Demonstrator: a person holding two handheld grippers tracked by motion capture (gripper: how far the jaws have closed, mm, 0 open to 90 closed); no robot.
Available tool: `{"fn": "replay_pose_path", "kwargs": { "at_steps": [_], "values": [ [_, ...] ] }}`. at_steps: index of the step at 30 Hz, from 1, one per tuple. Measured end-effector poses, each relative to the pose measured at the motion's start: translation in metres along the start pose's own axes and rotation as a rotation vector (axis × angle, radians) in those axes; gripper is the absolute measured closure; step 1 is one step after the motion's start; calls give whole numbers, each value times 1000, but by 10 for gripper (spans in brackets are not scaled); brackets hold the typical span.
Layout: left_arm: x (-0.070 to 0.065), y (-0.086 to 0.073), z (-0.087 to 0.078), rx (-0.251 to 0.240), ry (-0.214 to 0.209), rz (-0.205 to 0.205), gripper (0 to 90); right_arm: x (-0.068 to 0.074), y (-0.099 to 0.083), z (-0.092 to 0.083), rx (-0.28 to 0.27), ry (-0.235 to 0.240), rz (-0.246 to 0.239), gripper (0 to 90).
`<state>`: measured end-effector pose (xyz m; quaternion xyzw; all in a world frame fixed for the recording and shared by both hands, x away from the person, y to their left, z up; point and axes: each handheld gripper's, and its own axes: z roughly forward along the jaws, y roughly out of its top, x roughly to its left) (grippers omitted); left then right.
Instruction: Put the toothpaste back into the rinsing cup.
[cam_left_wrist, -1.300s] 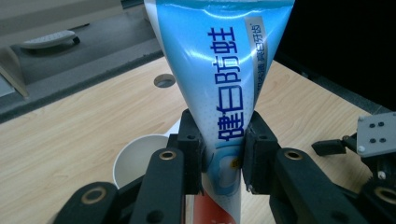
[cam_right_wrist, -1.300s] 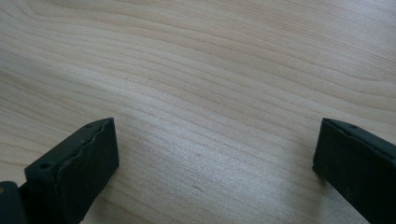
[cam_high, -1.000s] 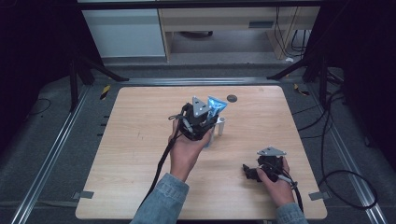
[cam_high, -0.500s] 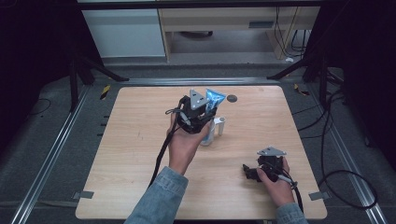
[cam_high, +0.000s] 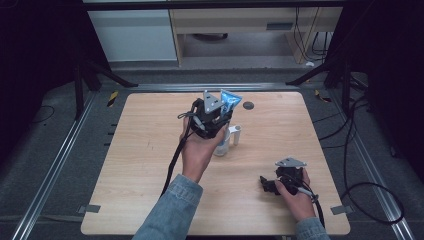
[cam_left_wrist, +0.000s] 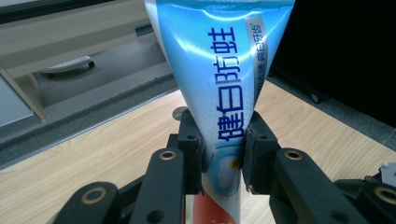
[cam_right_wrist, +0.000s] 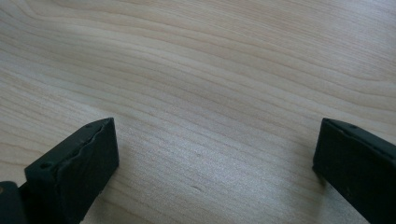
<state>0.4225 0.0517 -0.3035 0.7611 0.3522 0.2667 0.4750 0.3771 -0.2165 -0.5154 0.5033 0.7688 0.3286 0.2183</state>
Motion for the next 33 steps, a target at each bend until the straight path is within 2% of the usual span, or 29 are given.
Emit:
{"fn": "replay_pose_path", "kwargs": {
  "at_steps": [4, 12, 16, 24, 33],
  "values": [
    [0, 2, 0, -7, 4, -6, 721, 0, 0, 0, 0, 0, -1, 4],
    [2, 4, 4, -10, 26, 10, 721, 0, 0, 0, 1, -1, -2, 4],
    [5, 3, 7, -10, 30, -10, 721, 0, 0, 0, 2, 1, 1, 4],
    [15, 5, 12, -62, 57, -29, 721, 0, 0, 0, 1, 2, 2, 4],
    [18, 3, 19, -106, 74, -47, 722, 0, 0, 0, 0, 2, 1, 4]
  ]
}}
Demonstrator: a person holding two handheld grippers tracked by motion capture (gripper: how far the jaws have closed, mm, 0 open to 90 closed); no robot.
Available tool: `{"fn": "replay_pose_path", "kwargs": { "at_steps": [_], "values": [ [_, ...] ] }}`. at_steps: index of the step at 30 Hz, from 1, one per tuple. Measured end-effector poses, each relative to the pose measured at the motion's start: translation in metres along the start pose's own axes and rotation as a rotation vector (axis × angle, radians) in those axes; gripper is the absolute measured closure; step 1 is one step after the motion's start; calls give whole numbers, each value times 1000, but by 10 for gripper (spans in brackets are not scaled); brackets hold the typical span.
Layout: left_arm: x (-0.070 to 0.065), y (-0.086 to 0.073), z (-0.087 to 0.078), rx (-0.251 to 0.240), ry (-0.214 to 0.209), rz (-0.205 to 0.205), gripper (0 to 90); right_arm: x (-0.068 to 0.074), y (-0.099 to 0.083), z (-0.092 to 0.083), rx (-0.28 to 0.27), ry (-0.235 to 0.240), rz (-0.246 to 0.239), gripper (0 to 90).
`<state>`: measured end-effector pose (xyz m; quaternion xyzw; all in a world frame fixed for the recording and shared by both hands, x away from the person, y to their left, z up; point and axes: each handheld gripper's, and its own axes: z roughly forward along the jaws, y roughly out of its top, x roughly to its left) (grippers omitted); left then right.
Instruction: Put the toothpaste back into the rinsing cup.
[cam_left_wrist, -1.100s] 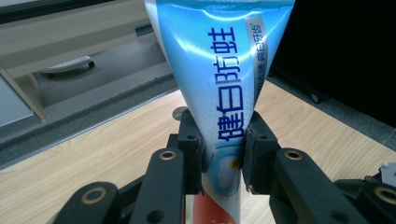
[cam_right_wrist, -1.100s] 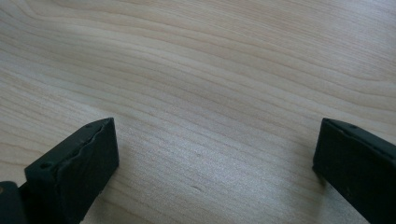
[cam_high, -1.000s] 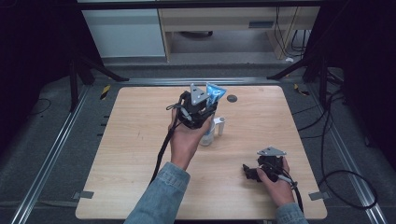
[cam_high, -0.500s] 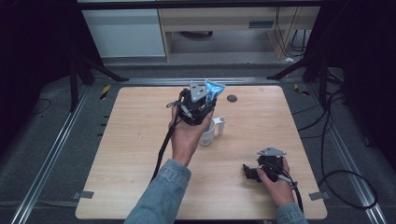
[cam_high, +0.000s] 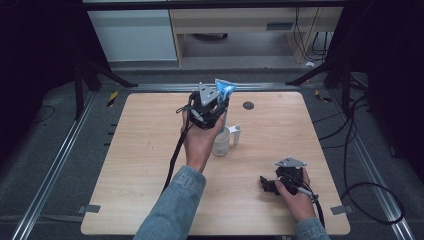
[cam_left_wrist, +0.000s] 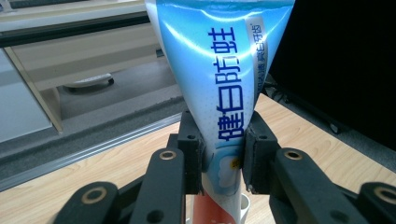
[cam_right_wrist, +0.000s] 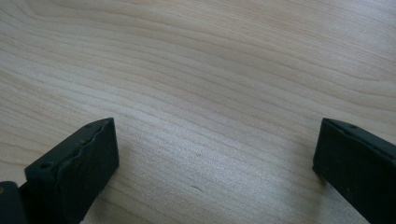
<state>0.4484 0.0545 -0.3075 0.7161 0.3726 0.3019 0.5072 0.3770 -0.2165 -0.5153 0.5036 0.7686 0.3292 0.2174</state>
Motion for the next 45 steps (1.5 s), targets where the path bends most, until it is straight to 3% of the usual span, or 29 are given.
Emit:
{"fn": "replay_pose_path", "kwargs": {
  "at_steps": [5, 10, 19, 45],
  "values": [
    [0, -5, 8, -4, 6, -4, 721, 0, 0, 0, 0, 0, 0, 4],
    [-1, -12, 13, -24, 22, -35, 721, 0, 0, 0, 0, 0, 1, 4],
    [-6, -18, 18, -34, 51, -18, 721, 0, 0, 0, -1, 1, 3, 5],
    [3, -60, 43, 40, 64, -35, 721, 0, 0, 0, -2, 3, 4, 5]
  ]
}}
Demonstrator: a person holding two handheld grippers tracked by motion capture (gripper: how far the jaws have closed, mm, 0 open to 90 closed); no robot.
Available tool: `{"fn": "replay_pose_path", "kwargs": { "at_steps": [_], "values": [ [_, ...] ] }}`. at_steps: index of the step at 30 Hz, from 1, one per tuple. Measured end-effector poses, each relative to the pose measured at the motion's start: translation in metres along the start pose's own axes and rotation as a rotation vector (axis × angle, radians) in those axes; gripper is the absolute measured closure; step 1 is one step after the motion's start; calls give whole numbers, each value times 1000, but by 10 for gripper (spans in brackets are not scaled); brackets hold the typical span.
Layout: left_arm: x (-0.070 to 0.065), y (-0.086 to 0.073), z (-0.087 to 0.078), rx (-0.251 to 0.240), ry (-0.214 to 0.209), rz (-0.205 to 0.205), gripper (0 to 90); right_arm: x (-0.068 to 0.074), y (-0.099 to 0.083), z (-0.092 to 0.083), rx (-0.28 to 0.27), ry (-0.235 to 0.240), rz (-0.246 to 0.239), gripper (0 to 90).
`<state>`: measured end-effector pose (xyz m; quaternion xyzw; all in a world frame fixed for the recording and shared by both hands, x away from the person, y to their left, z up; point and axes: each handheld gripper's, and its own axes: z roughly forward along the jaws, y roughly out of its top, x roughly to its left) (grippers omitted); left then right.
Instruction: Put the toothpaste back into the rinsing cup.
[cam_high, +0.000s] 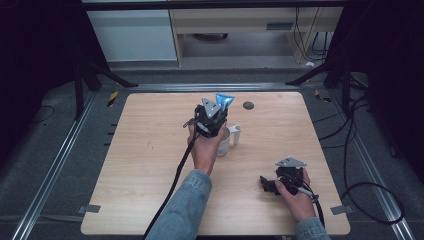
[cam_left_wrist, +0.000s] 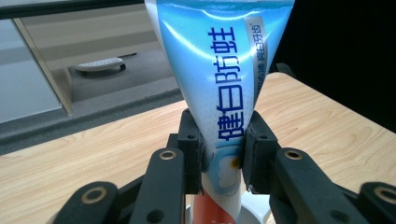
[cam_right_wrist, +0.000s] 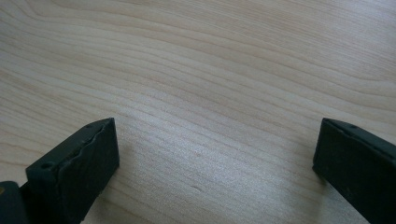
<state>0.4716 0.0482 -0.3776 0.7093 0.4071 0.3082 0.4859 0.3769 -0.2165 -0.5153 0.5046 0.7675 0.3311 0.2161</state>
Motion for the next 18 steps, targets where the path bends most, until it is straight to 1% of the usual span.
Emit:
{"fn": "replay_pose_path", "kwargs": {
  "at_steps": [10, 18],
  "values": [
    [3, -9, 5, 34, 3, 1, 720, 0, 0, 0, 0, 0, 0, 5],
    [4, -13, 7, 53, 0, -1, 720, 0, 0, 0, 0, 0, -2, 5]
  ]
}}
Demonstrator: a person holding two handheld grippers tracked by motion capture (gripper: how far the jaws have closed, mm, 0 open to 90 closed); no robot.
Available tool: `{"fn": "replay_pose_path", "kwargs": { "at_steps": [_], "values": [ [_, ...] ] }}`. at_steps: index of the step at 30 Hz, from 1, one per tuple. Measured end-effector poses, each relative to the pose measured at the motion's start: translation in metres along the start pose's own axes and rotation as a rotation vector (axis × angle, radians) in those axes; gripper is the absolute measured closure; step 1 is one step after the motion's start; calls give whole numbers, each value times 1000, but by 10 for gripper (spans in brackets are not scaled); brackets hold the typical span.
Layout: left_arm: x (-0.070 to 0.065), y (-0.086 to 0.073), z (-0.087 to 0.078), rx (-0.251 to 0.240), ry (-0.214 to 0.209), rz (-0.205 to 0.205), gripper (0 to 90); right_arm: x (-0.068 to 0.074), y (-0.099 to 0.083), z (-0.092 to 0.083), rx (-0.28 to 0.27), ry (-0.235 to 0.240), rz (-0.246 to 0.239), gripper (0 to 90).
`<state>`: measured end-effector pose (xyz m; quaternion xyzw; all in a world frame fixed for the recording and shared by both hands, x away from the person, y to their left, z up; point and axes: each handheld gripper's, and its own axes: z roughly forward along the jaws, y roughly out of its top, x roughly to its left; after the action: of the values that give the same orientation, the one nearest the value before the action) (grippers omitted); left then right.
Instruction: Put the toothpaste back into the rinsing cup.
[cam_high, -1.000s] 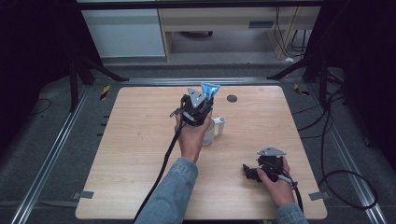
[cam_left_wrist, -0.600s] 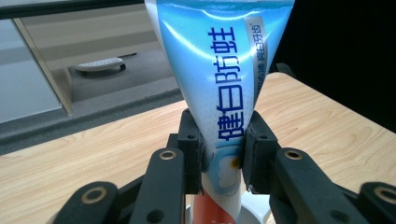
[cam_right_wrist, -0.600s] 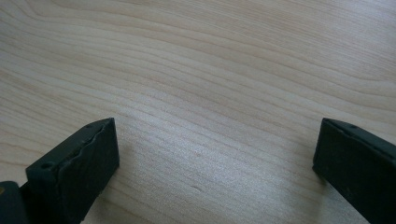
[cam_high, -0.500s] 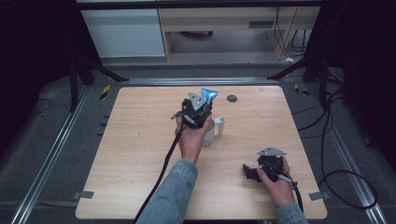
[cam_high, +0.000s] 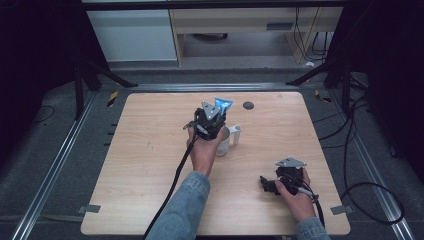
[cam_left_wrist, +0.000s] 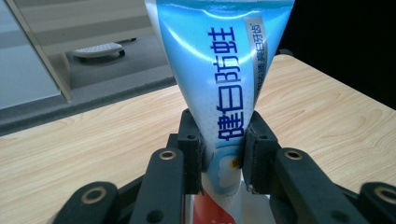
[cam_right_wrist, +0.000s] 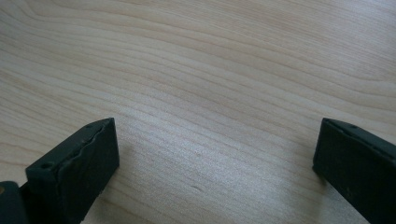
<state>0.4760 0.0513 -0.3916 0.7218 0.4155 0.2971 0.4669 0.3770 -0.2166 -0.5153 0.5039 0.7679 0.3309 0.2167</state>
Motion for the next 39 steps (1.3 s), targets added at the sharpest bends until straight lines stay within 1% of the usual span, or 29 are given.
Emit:
{"fn": "replay_pose_path", "kwargs": {
  "at_steps": [12, 25, 39],
  "values": [
    [0, -3, 5, 46, 5, -3, 719, 0, 0, 0, 0, 0, 0, 5],
    [1, -5, 8, 74, 9, -17, 718, 0, 0, 0, 1, 0, -1, 5],
    [-1, -7, 10, 104, 5, -17, 716, 0, 0, 0, 0, 0, -1, 5]
  ]
}}
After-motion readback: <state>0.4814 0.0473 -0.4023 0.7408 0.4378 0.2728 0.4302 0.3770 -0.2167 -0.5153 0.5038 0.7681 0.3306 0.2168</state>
